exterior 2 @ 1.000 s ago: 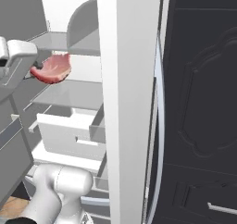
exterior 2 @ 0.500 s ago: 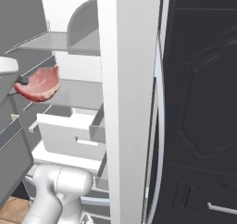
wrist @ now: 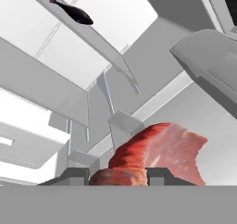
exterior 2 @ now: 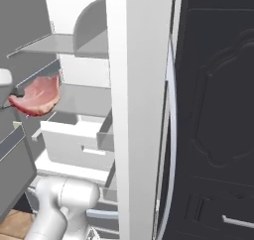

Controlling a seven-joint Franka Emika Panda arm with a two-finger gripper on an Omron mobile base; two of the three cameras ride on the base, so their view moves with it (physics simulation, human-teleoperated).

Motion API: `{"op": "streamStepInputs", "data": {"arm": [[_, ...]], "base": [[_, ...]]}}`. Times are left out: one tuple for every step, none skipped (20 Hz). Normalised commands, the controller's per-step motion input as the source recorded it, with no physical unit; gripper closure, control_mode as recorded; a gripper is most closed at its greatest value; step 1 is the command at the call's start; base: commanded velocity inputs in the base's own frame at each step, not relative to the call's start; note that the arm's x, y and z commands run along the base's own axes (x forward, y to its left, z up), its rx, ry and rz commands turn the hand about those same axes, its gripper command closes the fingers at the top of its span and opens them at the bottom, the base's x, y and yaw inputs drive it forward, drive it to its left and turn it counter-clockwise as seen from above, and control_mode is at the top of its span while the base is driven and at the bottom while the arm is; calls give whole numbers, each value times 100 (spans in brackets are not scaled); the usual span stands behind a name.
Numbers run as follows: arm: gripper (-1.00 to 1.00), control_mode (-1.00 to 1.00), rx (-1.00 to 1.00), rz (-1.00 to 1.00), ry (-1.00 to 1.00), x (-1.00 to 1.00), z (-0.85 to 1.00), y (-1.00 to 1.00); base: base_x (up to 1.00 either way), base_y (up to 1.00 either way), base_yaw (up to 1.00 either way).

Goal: Gather the squash and lime from the fridge and place them on a tray on the dining counter. Then gather the fish and steak from the fridge and place them on the other tray.

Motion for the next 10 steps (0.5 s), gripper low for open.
{"op": "streamStepInputs", "data": {"arm": [[100, 100, 0, 0, 0, 0, 0, 0], [100, 100, 0, 0, 0, 0, 0, 0], [100, 100, 0, 0, 0, 0, 0, 0], [100, 100, 0, 0, 0, 0, 0, 0], [100, 100, 0, 0, 0, 0, 0, 0], [100, 100, 0, 0, 0, 0, 0, 0], [100, 100, 0, 0, 0, 0, 0, 0], [100, 100, 0, 0, 0, 0, 0, 0], [100, 100, 0, 0, 0, 0, 0, 0], [100, 100, 0, 0, 0, 0, 0, 0]], "base": [[-89, 31, 0], [-94, 31, 0], [-86, 35, 0], [-82, 38, 0], [-82, 37, 1], [-82, 41, 2], [-76, 51, 4], [-79, 52, 7], [-76, 59, 8], [-71, 72, 9]]}}
